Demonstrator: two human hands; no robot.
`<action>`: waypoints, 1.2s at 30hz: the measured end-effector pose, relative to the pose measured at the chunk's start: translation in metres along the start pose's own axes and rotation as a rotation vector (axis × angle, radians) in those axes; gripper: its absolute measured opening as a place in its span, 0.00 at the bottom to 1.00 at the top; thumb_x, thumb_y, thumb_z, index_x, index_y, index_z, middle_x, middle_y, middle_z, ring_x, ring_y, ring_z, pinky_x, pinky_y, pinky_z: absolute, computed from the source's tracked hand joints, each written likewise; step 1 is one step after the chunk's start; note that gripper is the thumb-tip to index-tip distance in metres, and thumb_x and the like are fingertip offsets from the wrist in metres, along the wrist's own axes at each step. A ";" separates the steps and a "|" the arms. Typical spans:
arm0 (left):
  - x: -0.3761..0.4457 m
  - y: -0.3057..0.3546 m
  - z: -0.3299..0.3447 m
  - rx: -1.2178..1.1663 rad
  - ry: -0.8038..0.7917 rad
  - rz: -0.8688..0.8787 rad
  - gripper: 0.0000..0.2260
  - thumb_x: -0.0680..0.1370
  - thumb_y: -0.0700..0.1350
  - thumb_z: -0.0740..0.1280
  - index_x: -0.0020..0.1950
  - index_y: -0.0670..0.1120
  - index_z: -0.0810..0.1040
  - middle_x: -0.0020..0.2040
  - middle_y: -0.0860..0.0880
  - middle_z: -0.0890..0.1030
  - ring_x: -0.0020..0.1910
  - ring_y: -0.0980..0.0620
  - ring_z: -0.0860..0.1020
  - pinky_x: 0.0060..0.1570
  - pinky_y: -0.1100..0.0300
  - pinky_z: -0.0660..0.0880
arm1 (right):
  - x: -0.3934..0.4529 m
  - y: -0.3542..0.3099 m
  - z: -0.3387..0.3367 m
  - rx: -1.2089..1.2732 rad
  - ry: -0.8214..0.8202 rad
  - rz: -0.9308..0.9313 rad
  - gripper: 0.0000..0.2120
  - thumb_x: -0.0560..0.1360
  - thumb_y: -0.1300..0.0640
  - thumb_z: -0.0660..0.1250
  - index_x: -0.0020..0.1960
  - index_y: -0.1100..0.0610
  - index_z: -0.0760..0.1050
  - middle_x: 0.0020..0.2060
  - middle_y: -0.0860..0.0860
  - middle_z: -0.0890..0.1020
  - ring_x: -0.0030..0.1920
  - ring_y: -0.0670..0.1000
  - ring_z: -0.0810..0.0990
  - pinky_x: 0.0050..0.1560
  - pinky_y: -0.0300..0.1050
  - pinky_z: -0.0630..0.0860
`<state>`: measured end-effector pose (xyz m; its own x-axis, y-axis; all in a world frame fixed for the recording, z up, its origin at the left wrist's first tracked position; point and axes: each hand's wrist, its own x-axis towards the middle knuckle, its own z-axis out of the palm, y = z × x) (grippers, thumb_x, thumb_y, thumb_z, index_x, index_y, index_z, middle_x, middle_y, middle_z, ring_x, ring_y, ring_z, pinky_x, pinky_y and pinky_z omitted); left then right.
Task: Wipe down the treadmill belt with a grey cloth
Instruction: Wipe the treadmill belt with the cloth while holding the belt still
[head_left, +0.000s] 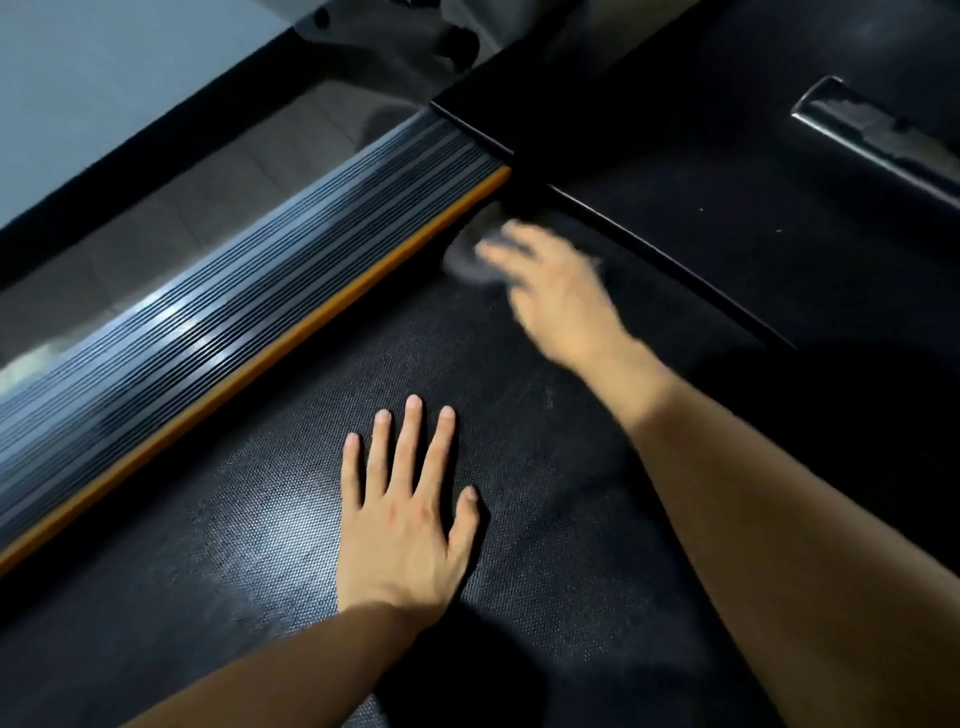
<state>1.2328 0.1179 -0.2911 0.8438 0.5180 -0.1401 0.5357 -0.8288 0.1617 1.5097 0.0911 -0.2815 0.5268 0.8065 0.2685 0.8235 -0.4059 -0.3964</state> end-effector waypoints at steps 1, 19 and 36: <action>0.000 0.000 0.000 -0.004 0.002 0.002 0.31 0.82 0.61 0.51 0.84 0.54 0.49 0.84 0.49 0.50 0.83 0.44 0.47 0.79 0.39 0.49 | 0.007 0.014 -0.008 -0.029 0.040 0.105 0.25 0.73 0.65 0.65 0.69 0.53 0.75 0.71 0.59 0.72 0.69 0.62 0.72 0.70 0.58 0.68; 0.002 0.002 0.002 -0.017 0.041 0.001 0.31 0.81 0.61 0.50 0.84 0.54 0.51 0.84 0.49 0.50 0.83 0.44 0.46 0.80 0.40 0.47 | -0.037 0.022 -0.030 -0.026 0.089 0.294 0.25 0.75 0.63 0.63 0.71 0.51 0.73 0.72 0.55 0.70 0.70 0.60 0.69 0.72 0.56 0.66; 0.000 0.003 0.002 -0.013 0.079 -0.015 0.31 0.81 0.61 0.50 0.84 0.53 0.52 0.84 0.48 0.51 0.83 0.43 0.48 0.80 0.40 0.46 | -0.088 -0.003 -0.033 -0.062 0.099 0.262 0.25 0.72 0.62 0.63 0.70 0.54 0.74 0.70 0.60 0.71 0.66 0.63 0.73 0.68 0.58 0.70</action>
<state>1.2347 0.1150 -0.2925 0.8355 0.5456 -0.0647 0.5479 -0.8185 0.1729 1.4675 0.0070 -0.2745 0.7386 0.6262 0.2497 0.6665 -0.6227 -0.4099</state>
